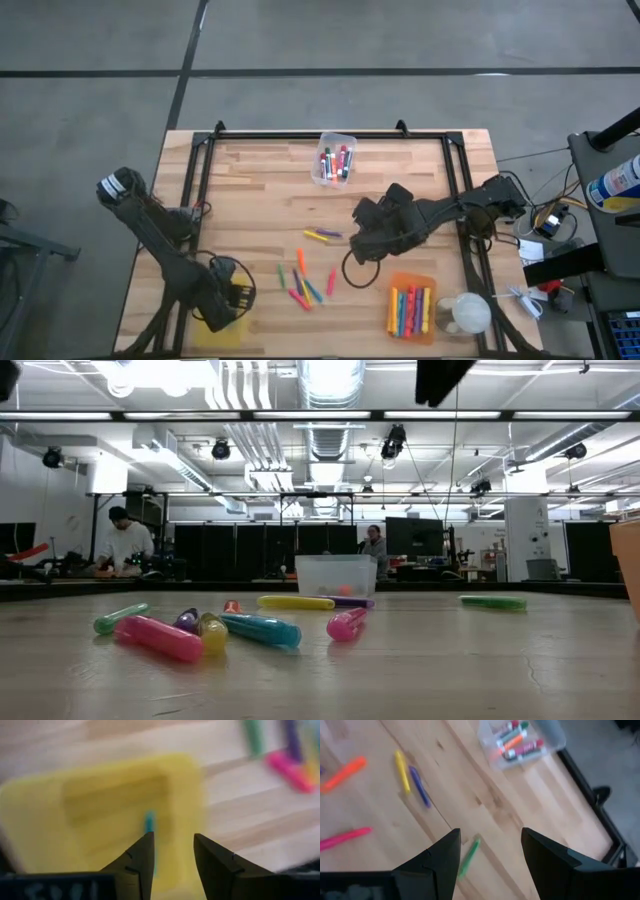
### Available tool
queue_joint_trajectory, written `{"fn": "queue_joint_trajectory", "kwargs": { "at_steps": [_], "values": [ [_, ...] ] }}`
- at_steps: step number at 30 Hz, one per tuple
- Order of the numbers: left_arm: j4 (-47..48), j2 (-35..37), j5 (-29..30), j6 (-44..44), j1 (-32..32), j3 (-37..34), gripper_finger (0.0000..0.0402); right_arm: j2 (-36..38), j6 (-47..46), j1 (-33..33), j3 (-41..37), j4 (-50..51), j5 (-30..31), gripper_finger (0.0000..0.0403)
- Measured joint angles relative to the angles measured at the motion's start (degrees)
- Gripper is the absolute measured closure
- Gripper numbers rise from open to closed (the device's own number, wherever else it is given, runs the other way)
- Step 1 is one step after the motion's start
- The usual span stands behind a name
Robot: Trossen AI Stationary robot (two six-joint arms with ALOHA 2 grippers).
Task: Pick & Place Markers
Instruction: Put the top green highlighter into the yellow bin
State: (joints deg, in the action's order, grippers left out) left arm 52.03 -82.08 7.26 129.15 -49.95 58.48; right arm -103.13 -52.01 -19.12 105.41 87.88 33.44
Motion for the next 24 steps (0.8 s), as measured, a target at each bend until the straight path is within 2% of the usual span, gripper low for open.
{"fn": "queue_joint_trajectory", "kwargs": {
  "at_steps": [7, 11, 18, 24],
  "values": [
    [-0.4, 7.3, 16.0, -6.6, 0.0, 0.0, 0.0271, 0.0, -4.4, 4.5, -8.4, -0.5, -5.9, 0.0200],
    [-1.2, 11.2, 23.8, -11.2, 0.0, 0.0, 0.0271, 0.0, -4.5, 7.7, -13.7, -5.8, -12.8, 0.0200],
    [-2.4, 16.5, 30.2, -17.9, 0.0, 0.1, 0.0271, 0.0, -1.5, 12.9, -23.2, -15.9, -22.0, 0.0200],
    [-2.3, 19.2, 33.8, -19.6, 0.4, 0.1, 0.0271, 0.4, 1.2, 16.4, -31.9, -24.4, -30.5, 0.0200]
  ]
}}
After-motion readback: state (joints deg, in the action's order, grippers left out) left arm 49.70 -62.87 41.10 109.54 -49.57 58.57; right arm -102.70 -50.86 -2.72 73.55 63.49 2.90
